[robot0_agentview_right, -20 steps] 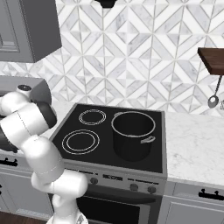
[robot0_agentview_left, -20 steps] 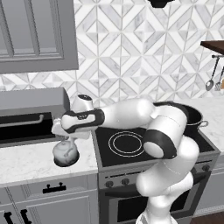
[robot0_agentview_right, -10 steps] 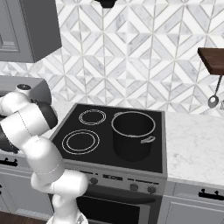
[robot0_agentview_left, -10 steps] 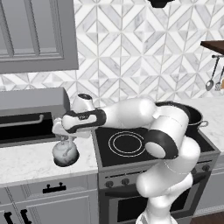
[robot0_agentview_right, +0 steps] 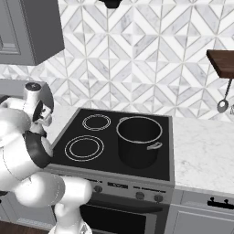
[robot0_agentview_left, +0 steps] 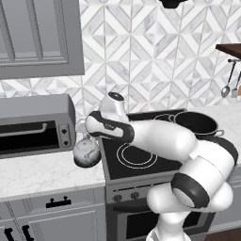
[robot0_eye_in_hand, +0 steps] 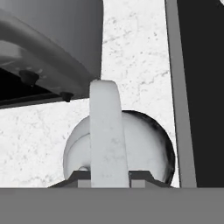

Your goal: Pick the kettle from the counter and place it on a stove burner. Then turn the burner on.

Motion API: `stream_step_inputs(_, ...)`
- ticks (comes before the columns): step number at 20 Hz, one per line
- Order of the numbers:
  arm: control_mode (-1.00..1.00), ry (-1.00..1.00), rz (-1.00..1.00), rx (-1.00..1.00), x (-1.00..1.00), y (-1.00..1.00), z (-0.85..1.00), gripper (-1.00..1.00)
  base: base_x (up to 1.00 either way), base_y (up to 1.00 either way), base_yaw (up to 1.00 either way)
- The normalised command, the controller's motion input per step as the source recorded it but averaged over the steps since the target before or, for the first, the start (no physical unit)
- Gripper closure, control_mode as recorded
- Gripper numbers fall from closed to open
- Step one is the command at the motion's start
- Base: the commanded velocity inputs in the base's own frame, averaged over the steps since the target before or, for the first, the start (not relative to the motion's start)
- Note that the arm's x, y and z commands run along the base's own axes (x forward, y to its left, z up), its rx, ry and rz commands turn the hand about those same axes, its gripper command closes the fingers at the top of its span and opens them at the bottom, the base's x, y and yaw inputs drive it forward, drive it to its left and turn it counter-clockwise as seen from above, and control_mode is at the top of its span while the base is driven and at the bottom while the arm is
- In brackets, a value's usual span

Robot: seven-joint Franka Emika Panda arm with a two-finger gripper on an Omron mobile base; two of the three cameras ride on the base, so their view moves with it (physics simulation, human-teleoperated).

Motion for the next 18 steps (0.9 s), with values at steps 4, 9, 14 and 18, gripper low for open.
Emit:
stream_step_inputs(4, -1.0, -0.01, -0.17, 0.02, 0.05, -0.95, 0.28, 1.0, 0.0, 0.0, 0.0)
stream_step_inputs(9, -1.0, 0.0, -0.19, 0.0, 0.25, -0.91, 0.06, 1.0, 0.0, 0.0, 0.0)
stream_step_inputs(14, -1.0, 0.0, -0.18, 0.0, 0.34, -0.81, 0.0, 1.0, 0.0, 0.0, 0.0)
stream_step_inputs(18, -1.0, 0.02, -0.1, 0.02, 0.23, -0.63, -0.07, 1.0, 0.0, 0.0, 0.0)
